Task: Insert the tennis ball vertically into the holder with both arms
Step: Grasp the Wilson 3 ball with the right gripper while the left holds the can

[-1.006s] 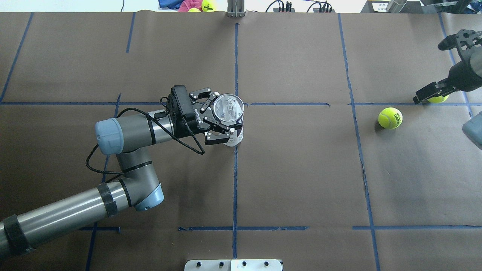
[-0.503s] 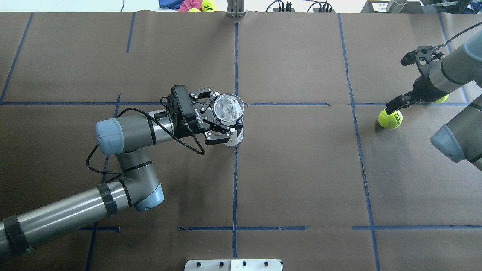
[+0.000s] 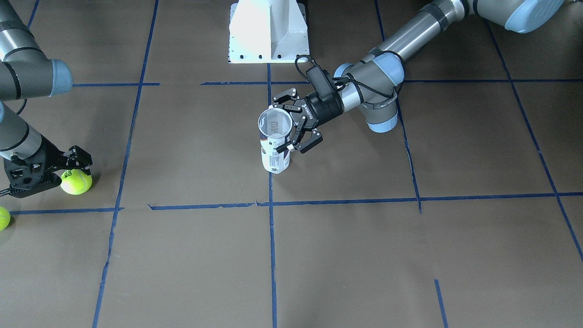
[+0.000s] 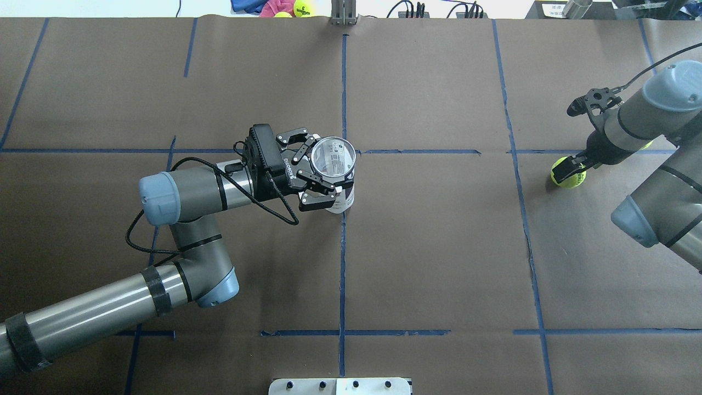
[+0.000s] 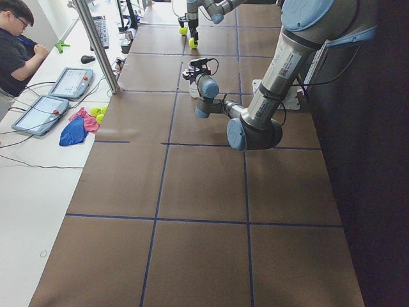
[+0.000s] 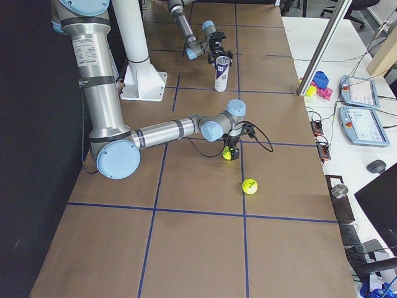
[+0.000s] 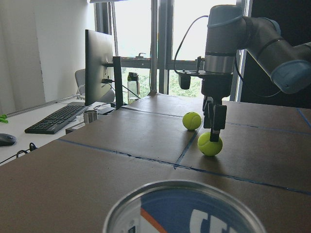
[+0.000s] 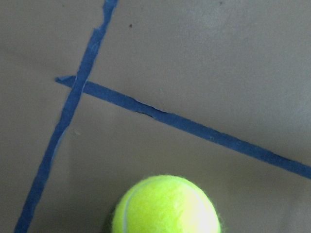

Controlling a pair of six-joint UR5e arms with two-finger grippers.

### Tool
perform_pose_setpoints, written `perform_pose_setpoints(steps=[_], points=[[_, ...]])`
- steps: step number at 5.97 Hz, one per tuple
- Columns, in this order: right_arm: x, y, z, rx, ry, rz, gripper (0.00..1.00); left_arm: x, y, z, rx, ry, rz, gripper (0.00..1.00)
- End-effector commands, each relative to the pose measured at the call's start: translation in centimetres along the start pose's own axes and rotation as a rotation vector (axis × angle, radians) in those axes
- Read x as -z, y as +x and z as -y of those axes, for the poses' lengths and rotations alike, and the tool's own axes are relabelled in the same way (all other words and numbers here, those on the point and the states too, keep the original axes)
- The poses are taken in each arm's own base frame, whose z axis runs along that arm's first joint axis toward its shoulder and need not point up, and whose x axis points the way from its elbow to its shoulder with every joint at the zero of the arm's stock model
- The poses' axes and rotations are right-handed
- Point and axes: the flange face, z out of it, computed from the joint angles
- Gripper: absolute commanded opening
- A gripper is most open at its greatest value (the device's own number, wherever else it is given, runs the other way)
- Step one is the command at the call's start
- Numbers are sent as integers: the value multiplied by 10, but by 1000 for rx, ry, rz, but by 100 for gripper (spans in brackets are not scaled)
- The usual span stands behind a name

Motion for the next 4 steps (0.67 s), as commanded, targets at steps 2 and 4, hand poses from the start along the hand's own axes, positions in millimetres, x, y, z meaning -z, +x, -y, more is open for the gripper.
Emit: perform_pose_setpoints(steps=[2, 4], points=[[-13, -10, 0, 17, -22, 2, 53, 0, 0, 0, -2, 0, 0, 99], [25, -32, 24, 39, 57, 28, 14, 1, -1, 0, -4, -1, 2, 99]])
